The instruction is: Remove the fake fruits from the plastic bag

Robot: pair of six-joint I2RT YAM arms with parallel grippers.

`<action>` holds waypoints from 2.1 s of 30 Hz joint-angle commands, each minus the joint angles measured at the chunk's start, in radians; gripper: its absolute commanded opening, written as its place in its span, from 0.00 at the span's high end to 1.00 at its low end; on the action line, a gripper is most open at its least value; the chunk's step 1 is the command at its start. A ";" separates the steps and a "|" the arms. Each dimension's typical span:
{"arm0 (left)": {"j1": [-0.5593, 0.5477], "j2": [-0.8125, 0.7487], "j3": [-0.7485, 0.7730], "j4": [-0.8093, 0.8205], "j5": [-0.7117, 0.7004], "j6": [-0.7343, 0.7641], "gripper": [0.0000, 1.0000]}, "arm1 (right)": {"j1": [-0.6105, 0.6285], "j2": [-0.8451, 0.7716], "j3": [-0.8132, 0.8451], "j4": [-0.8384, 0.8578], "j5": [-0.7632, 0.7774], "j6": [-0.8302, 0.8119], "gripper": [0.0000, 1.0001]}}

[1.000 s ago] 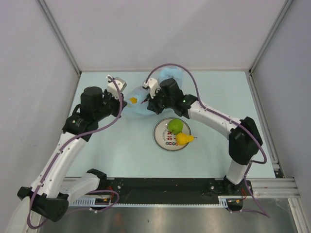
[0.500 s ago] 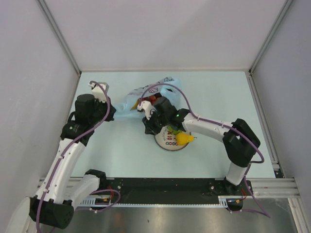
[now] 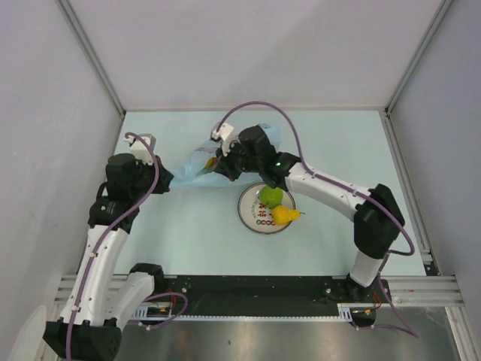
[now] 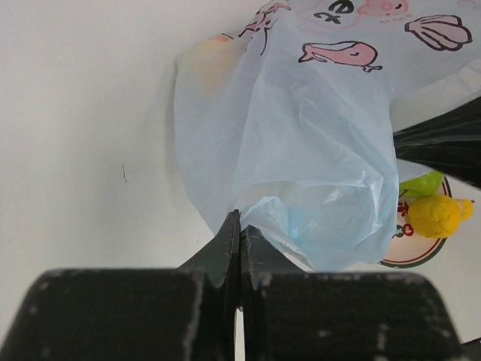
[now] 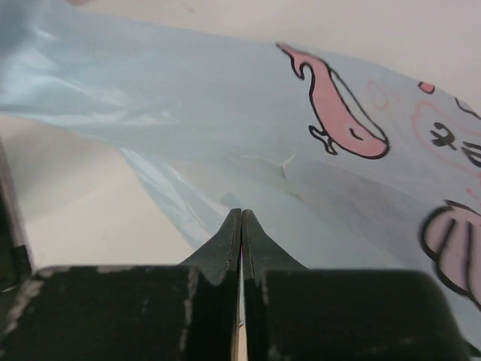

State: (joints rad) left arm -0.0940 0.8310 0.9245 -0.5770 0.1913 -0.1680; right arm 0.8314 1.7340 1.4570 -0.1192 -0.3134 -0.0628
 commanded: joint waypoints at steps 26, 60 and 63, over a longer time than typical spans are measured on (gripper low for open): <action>0.066 -0.164 0.086 -0.314 -0.035 0.085 1.00 | 0.239 0.145 -0.228 -0.002 -0.099 -0.157 0.95; 0.080 -0.171 -0.050 -0.325 0.204 0.064 1.00 | 0.101 0.519 0.287 0.142 0.243 -0.040 0.24; 0.086 -0.164 -0.056 -0.310 0.211 0.059 1.00 | 0.094 0.553 0.307 0.150 0.209 -0.034 0.31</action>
State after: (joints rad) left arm -0.0227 0.6621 0.8787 -0.9360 0.3737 -0.0849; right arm 0.9344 2.2433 1.7000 0.0051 -0.1028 -0.1204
